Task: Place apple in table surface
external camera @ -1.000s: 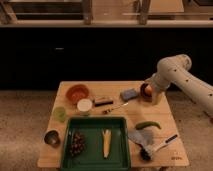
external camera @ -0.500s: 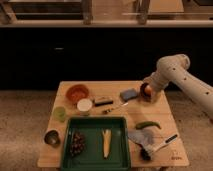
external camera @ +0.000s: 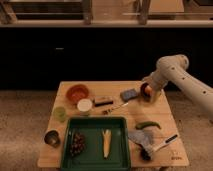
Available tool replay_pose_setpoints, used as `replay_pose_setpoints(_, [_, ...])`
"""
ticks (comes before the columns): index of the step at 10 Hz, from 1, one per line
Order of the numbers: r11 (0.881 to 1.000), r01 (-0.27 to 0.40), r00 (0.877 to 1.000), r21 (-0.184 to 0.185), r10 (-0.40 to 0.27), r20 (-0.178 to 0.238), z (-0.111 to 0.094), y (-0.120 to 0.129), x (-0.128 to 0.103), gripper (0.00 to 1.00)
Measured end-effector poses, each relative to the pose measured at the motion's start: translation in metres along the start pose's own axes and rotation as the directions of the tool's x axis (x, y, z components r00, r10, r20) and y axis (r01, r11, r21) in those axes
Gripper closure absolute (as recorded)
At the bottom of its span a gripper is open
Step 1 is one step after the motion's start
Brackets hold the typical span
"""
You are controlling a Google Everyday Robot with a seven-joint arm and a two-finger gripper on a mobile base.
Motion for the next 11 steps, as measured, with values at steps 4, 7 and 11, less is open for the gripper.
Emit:
replay_pose_setpoints(4, [1.000, 0.022, 1.000, 0.001, -0.022, 0.009, 0.013, -0.012, 0.006, 0.20])
replay_pose_setpoints(7, [1.000, 0.027, 1.000, 0.000, -0.027, 0.013, 0.018, -0.007, 0.010, 0.20])
replay_pose_setpoints(11, [0.999, 0.046, 0.999, 0.001, -0.046, 0.021, 0.028, -0.019, 0.016, 0.20])
